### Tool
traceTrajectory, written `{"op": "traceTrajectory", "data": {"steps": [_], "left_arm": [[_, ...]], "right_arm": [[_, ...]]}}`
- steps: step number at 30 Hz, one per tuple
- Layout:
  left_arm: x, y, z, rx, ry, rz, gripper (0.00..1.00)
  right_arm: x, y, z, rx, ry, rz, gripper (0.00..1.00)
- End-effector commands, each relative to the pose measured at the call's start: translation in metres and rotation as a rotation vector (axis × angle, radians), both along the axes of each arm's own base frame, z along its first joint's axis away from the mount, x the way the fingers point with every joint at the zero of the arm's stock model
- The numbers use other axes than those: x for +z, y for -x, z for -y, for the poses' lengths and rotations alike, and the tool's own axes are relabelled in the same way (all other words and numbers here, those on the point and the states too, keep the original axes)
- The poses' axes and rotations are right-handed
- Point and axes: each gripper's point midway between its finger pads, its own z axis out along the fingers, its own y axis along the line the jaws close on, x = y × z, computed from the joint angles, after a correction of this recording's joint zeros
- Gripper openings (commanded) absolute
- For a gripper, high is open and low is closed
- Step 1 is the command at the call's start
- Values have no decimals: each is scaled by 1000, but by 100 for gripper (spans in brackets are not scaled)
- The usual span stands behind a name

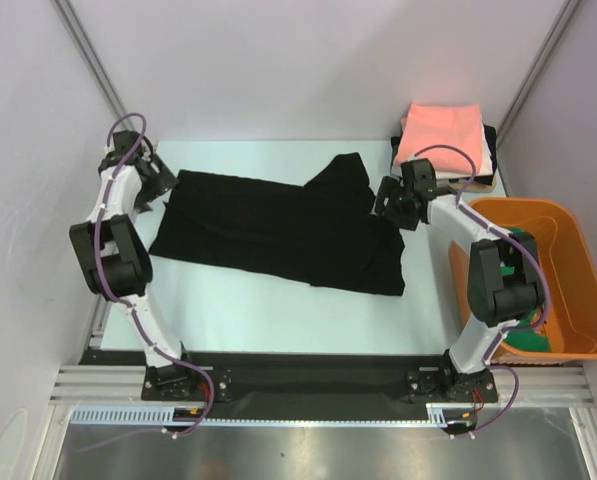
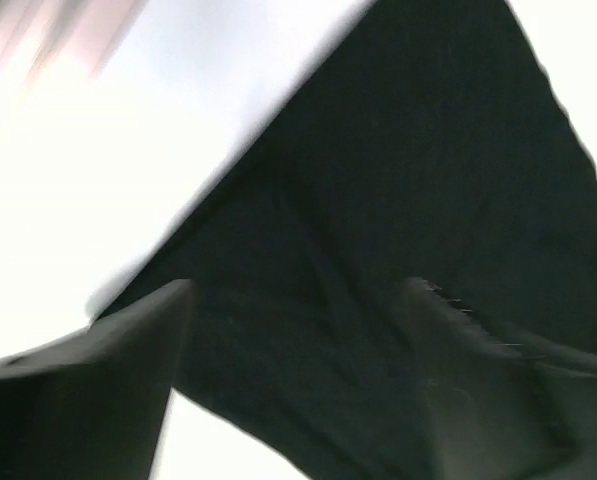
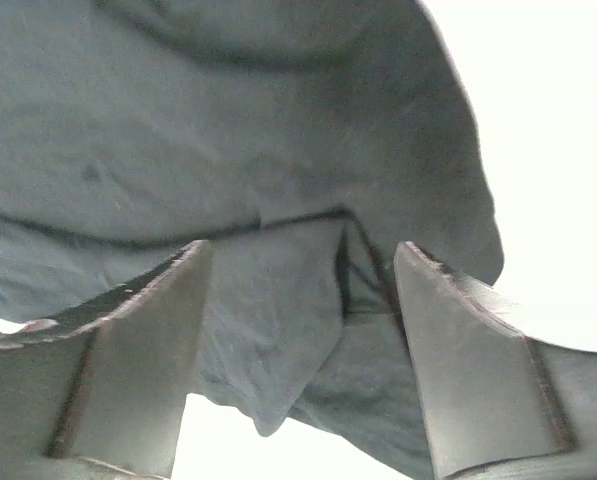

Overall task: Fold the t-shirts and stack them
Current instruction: Fold the tshirt

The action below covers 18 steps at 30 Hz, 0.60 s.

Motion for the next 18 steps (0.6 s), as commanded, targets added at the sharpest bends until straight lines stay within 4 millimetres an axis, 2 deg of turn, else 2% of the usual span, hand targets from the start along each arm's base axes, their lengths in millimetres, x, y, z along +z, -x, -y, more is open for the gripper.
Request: {"op": "traceTrajectory", "data": {"steps": [1, 2, 3, 4, 5, 6, 7, 8, 9, 10, 11, 12, 13, 14, 15, 16, 18], "left_arm": [[38, 12, 12, -79, -7, 44, 100], [31, 23, 14, -77, -5, 32, 100], [37, 30, 14, -69, -9, 50, 100], [38, 48, 18, -58, -3, 54, 100], [42, 55, 13, -38, -2, 80, 100], [39, 65, 13, -4, 16, 86, 100], [36, 85, 21, -1, 57, 98, 100], [35, 92, 13, 35, 76, 132, 100], [31, 100, 12, 76, 109, 148, 100], [9, 120, 18, 94, 155, 119, 100], [18, 125, 11, 119, 158, 188, 100], [15, 132, 11, 142, 174, 209, 100], [-7, 148, 17, 163, 202, 177, 100], [1, 147, 16, 159, 210, 253, 100], [-5, 150, 18, 170, 223, 261, 100], [-20, 159, 21, 186, 235, 238, 100], [-28, 160, 20, 210, 246, 246, 100]], "right_arm": [[39, -8, 16, -10, 29, 79, 82], [33, 3, 18, -25, 24, 70, 85], [37, 11, 19, -34, 18, 81, 86], [55, 21, 20, -43, -2, 127, 86], [43, 39, 19, -53, -14, 92, 86], [43, 50, 18, -60, -31, 91, 87], [58, 63, 16, -56, -60, 134, 87], [36, 84, 12, -63, -79, 84, 87], [33, 94, 10, -61, -96, 79, 87], [38, 106, 7, -54, -126, 101, 86], [31, 115, 7, -61, -142, 85, 86], [11, 134, 6, -63, -152, 38, 86], [7, 143, 1, -45, -183, 28, 86], [10, 148, -2, -30, -208, 48, 85], [-2, 159, -2, -25, -211, 16, 84], [-6, 163, -2, -26, -206, 7, 84], [-14, 168, 0, -25, -199, 0, 84]]}}
